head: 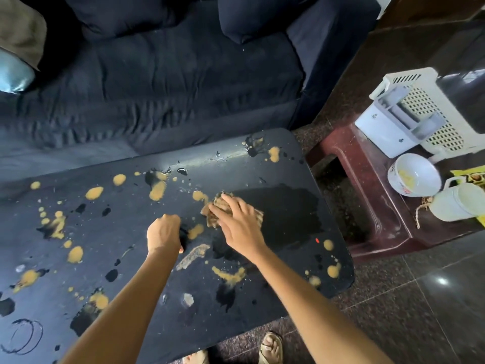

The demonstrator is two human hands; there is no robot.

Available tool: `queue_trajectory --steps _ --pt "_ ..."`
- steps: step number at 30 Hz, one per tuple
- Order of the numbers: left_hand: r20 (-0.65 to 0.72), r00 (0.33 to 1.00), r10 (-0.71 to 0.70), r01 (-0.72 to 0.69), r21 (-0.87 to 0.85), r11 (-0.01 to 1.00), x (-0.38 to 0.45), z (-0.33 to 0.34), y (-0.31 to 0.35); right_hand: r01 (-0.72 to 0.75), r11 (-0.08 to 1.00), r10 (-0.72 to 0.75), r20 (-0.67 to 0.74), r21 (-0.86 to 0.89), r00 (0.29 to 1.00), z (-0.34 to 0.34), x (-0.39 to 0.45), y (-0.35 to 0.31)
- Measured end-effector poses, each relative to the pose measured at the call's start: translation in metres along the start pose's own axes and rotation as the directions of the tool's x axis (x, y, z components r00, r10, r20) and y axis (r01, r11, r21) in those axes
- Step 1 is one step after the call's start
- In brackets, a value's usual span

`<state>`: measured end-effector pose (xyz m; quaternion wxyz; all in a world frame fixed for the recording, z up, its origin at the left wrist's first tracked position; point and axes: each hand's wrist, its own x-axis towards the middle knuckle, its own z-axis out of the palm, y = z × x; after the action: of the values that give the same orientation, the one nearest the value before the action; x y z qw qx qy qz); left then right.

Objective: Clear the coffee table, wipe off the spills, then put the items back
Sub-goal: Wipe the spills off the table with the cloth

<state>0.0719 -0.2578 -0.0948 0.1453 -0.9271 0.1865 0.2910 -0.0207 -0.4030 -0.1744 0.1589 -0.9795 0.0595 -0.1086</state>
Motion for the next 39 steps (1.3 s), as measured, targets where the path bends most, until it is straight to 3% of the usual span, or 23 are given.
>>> queue_trajectory --steps 2,4,6,8,9,11,13,15,17,19,21,23,24,26,28,30,31,33,35,36,37,38,39 --pt "0.026 1.000 0.009 -0.010 0.066 0.998 0.002 -0.002 0.002 -0.047 0.999 0.046 -0.027 -0.024 0.999 -0.011 0.001 0.025" --pt "0.057 0.998 0.005 -0.015 0.177 0.984 0.007 -0.009 0.007 -0.384 0.921 0.376 -0.116 -0.063 0.919 -0.018 0.007 0.046" --pt "0.030 1.000 0.006 -0.012 0.214 0.977 0.018 -0.023 0.015 -0.708 0.706 0.696 -0.210 0.024 0.686 -0.020 0.022 0.052" --pt "-0.080 0.995 0.060 -0.043 0.195 0.980 0.032 -0.044 0.024 -0.857 0.499 0.859 -0.205 0.132 0.469 -0.015 0.043 0.034" --pt "-0.151 0.985 0.089 -0.062 0.176 0.983 0.038 -0.054 0.029 -0.863 0.487 0.867 -0.194 0.133 0.460 -0.011 0.050 0.022" --pt "-0.248 0.962 0.116 -0.088 0.122 0.989 0.050 -0.066 0.035 -0.703 0.709 0.698 -0.186 0.050 0.691 0.002 0.048 -0.005" --pt "-0.274 0.955 0.113 -0.106 0.038 0.994 0.059 -0.069 0.036 -0.303 0.953 0.298 -0.116 -0.025 0.947 0.014 0.029 -0.014" --pt "-0.249 0.959 0.139 -0.141 0.009 0.990 0.071 -0.068 0.031 0.033 0.999 -0.033 -0.025 -0.016 0.999 0.008 0.024 0.012" --pt "-0.202 0.959 0.200 -0.195 0.046 0.980 0.086 -0.070 0.028 0.055 0.996 -0.054 0.010 -0.069 0.998 -0.008 0.026 0.043" --pt "-0.161 0.964 0.214 -0.207 0.058 0.977 0.099 -0.072 0.028 -0.297 0.942 0.283 -0.102 -0.159 0.954 -0.020 0.034 0.073" --pt "-0.137 0.974 0.181 -0.175 0.053 0.983 0.108 -0.074 0.029 -0.726 0.686 0.690 -0.274 -0.048 0.670 -0.021 0.047 0.090" --pt "-0.138 0.978 0.157 -0.153 0.041 0.987 0.112 -0.077 0.032 -0.877 0.470 0.853 -0.302 0.094 0.425 -0.016 0.067 0.077" --pt "-0.142 0.978 0.151 -0.148 0.031 0.989 0.114 -0.079 0.033 -0.881 0.460 0.857 -0.315 0.110 0.408 -0.012 0.076 0.064" --pt "-0.144 0.980 0.139 -0.133 0.046 0.990 0.116 -0.080 0.034 -0.765 0.644 0.740 -0.253 -0.003 0.623 -0.002 0.082 0.039" --pt "-0.151 0.978 0.141 -0.126 0.101 0.987 0.118 -0.082 0.033 -0.399 0.912 0.385 -0.140 -0.097 0.912 0.005 0.069 0.028" --pt "-0.148 0.979 0.140 -0.123 0.119 0.985 0.119 -0.080 0.032 -0.057 0.996 0.053 -0.052 -0.072 0.997 -0.006 0.062 0.053" --pt "-0.146 0.979 0.146 -0.129 0.114 0.985 0.120 -0.082 0.033 -0.022 0.996 0.019 -0.037 -0.086 0.999 -0.015 0.061 0.071" --pt "-0.148 0.976 0.158 -0.143 0.107 0.984 0.121 -0.085 0.034 -0.318 0.936 0.303 -0.111 -0.152 0.946 -0.027 0.068 0.102" --pt "-0.165 0.972 0.167 -0.151 0.101 0.983 0.123 -0.089 0.036 -0.778 0.628 0.754 -0.253 0.008 0.606 -0.031 0.091 0.119" --pt "-0.172 0.970 0.170 -0.152 0.117 0.982 0.124 -0.088 0.037 -0.884 0.458 0.868 -0.261 0.093 0.422 -0.028 0.104 0.119" --pt "-0.185 0.967 0.175 -0.148 0.150 0.977 0.124 -0.090 0.038 -0.925 0.361 0.915 -0.238 0.118 0.327 -0.027 0.120 0.111" --pt "-0.189 0.965 0.180 -0.146 0.184 0.972 0.123 -0.089 0.041 -0.922 0.377 0.911 -0.210 0.083 0.354 -0.023 0.129 0.100" --pt "-0.191 0.964 0.184 -0.142 0.215 0.966 0.122 -0.088 0.042 -0.867 0.497 0.856 -0.183 0.039 0.483 -0.017 0.137 0.086"
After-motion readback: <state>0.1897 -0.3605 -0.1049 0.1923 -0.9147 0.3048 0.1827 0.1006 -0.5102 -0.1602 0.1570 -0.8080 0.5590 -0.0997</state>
